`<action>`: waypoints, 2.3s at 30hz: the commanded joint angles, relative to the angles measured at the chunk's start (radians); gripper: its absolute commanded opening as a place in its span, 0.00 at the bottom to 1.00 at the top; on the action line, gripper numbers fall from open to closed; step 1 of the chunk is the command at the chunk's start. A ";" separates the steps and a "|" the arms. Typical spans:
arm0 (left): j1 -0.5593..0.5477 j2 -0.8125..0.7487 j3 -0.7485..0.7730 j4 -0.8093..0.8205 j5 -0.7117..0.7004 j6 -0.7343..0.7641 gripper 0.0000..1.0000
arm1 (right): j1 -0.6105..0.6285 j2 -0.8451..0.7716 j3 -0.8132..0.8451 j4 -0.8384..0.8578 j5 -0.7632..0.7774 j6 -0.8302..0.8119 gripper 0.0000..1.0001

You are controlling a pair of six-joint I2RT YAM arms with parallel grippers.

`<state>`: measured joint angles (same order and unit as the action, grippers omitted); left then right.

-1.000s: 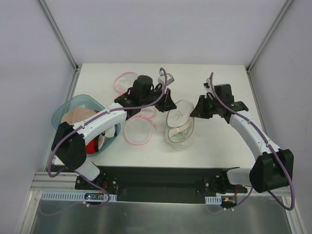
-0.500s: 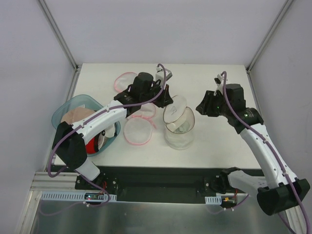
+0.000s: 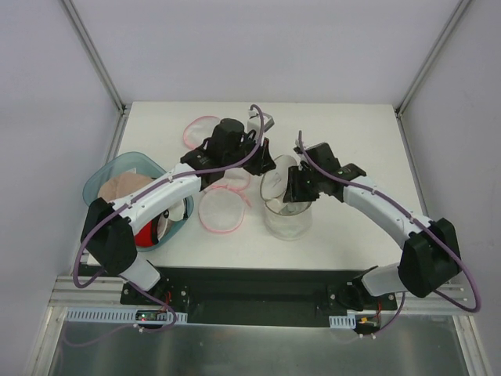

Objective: Unzip the laundry bag and remove the bra

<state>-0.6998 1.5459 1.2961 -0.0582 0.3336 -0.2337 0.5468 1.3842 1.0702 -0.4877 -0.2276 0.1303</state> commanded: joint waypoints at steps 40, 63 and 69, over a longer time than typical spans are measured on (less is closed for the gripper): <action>-0.084 -0.075 -0.124 0.015 -0.041 -0.075 0.00 | 0.120 -0.027 -0.204 -0.075 0.332 0.052 0.45; -0.081 -0.053 -0.153 0.012 -0.080 -0.046 0.00 | 0.140 0.015 -0.179 0.031 0.402 0.022 0.02; -0.061 -0.017 -0.159 0.012 -0.093 -0.016 0.00 | 0.139 -0.250 -0.116 0.017 0.425 0.016 0.02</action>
<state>-0.7723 1.5036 1.1419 -0.0502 0.2646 -0.2882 0.6815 1.3220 0.8700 -0.4786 0.1467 0.1600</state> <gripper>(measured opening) 0.017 0.043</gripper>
